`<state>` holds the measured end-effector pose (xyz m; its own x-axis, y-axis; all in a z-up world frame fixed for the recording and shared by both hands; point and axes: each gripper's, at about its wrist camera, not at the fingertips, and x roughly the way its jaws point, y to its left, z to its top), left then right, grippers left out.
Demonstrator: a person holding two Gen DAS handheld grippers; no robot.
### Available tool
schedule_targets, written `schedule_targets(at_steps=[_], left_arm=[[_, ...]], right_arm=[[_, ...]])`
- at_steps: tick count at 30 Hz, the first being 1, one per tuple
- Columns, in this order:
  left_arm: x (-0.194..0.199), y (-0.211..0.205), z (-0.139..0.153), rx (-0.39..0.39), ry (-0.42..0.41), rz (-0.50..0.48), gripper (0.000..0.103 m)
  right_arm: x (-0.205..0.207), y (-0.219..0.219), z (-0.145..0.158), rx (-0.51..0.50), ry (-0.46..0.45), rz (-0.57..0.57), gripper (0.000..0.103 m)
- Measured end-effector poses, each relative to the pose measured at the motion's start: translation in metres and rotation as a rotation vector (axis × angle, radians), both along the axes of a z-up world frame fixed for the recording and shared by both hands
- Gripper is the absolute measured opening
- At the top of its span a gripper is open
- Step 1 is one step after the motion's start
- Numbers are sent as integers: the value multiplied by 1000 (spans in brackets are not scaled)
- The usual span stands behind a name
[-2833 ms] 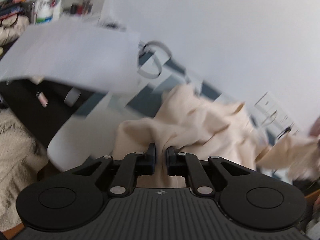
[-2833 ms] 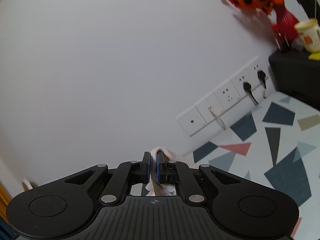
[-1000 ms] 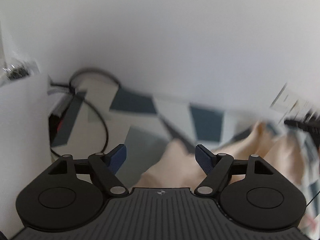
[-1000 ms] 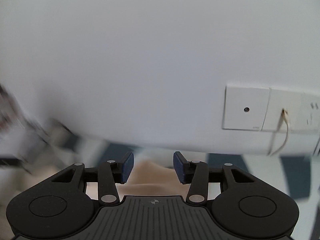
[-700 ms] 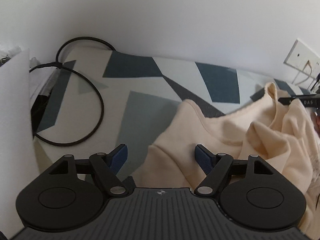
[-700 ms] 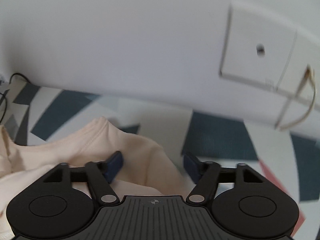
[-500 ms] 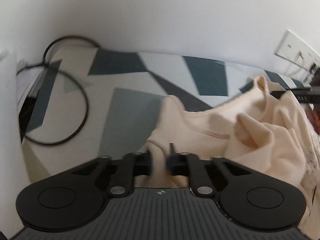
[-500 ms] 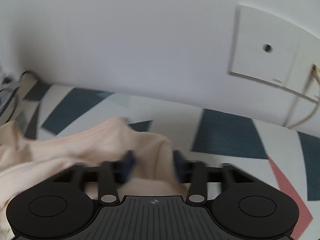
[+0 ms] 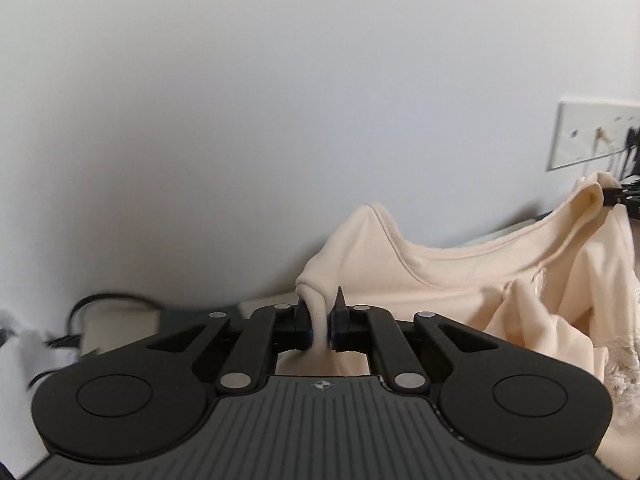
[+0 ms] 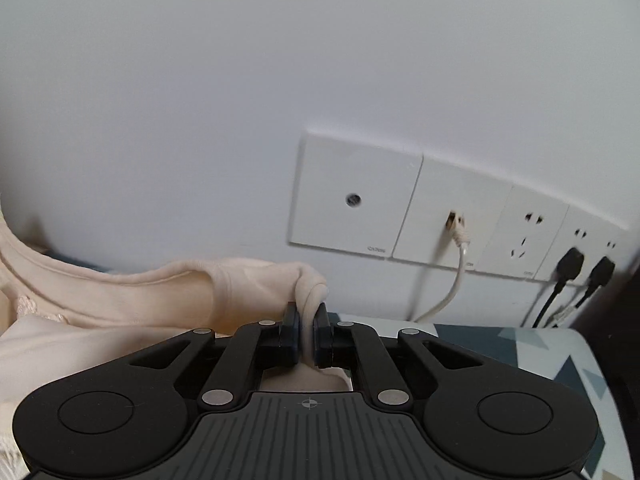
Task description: Fold clothes
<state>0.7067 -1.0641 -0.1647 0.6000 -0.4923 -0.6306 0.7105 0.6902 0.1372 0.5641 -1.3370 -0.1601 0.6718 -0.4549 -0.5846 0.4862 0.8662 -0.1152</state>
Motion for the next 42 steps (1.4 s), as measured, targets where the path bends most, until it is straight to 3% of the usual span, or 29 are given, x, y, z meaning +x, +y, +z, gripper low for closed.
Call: schedule_targets(at_steps=[2, 4, 5, 7, 9, 15, 23, 27, 32, 34, 39, 42], left_arm=[[10, -21, -10, 48, 30, 38, 18], [13, -30, -11, 78, 34, 75, 33], [12, -30, -8, 75, 26, 83, 39], [4, -18, 8, 34, 14, 81, 69], [-5, 1, 28, -15, 12, 68, 72], [-51, 84, 80, -138, 78, 30, 74], [-132, 191, 98, -210, 170, 176, 77], [-182, 219, 73, -142, 170, 196, 81], [-243, 224, 11, 5, 230, 221, 81], [-262, 224, -6, 42, 254, 246, 81], [-291, 219, -16, 45, 309, 335, 81], [-303, 219, -17, 24, 307, 397, 81]], right_arm=[[16, -9, -14, 20, 23, -35, 7], [27, -14, -26, 53, 42, -68, 15], [27, -16, -27, 70, 45, -85, 26], [20, -18, -24, 100, 25, -106, 36], [-3, -16, -10, 123, -50, -99, 49], [-109, 3, 48, 176, -282, -74, 57], [-267, 32, 109, 250, -530, -173, 69], [-331, 57, 110, 190, -479, -174, 71], [-367, 94, 45, 216, -255, -121, 70], [-375, 106, 22, 230, -207, -72, 70], [-382, 148, -9, 203, -116, 52, 70], [-391, 171, -22, 86, -88, 69, 68]])
